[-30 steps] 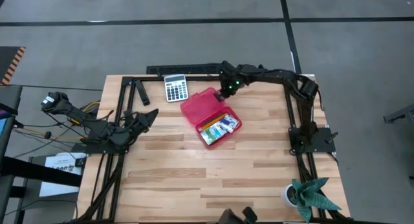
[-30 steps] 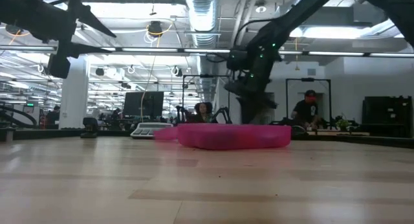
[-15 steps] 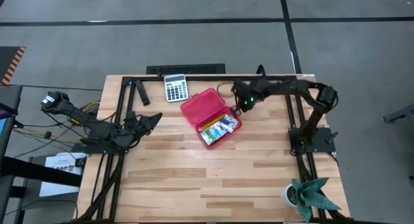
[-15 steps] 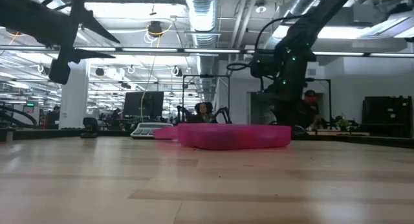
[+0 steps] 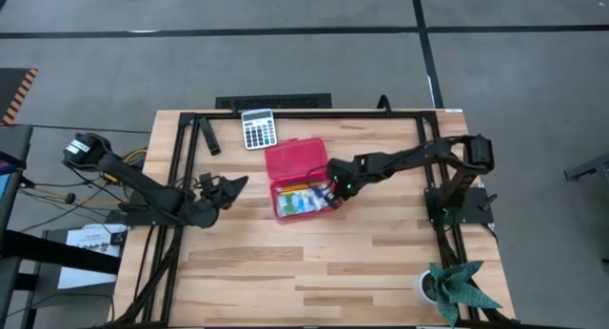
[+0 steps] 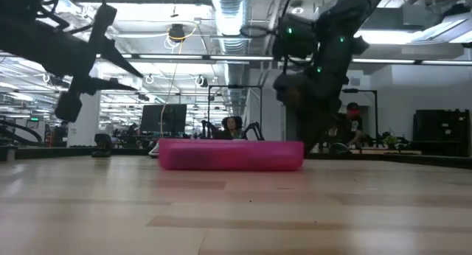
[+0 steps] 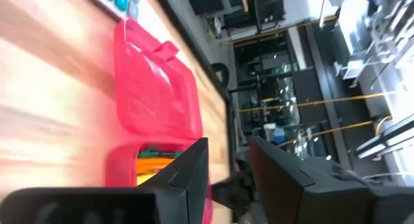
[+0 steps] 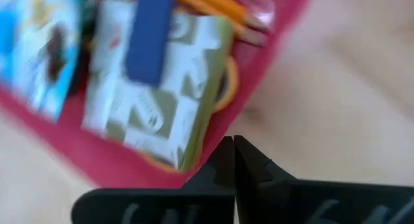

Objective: Pack school essentials
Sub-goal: Close the red supply box

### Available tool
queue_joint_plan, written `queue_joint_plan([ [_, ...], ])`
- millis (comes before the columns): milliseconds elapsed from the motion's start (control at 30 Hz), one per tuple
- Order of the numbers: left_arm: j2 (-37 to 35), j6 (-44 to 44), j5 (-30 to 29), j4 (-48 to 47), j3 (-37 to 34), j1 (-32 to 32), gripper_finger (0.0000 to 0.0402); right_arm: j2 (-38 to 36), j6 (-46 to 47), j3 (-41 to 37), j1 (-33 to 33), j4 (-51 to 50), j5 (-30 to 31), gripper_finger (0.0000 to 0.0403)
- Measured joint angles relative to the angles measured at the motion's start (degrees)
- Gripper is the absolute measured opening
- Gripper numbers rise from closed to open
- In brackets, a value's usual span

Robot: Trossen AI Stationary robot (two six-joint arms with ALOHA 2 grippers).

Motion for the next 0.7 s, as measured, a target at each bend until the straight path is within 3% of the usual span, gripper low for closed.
queue_joint_plan([
  [233,7.68,-5.21,2.13,5.69,0.02,0.00,0.0084,-3.52,-3.45,2.56,2.72,-2.59,1.78,0.0008],
  [400,11.82,8.05,10.43,10.84,6.37,0.62,0.0023,-8.86,-6.56,2.69,-3.13,-2.18,7.75,0.0008],
  [533,18.25,12.60,17.35,0.99,16.84,2.62,0.0005,-8.40,-7.86,2.69,-8.86,-1.16,7.87,0.0008],
  [700,27.77,8.34,23.75,-16.02,28.21,4.22,0.0000,-4.53,-11.93,2.67,-14.69,3.81,7.04,0.0008],
])
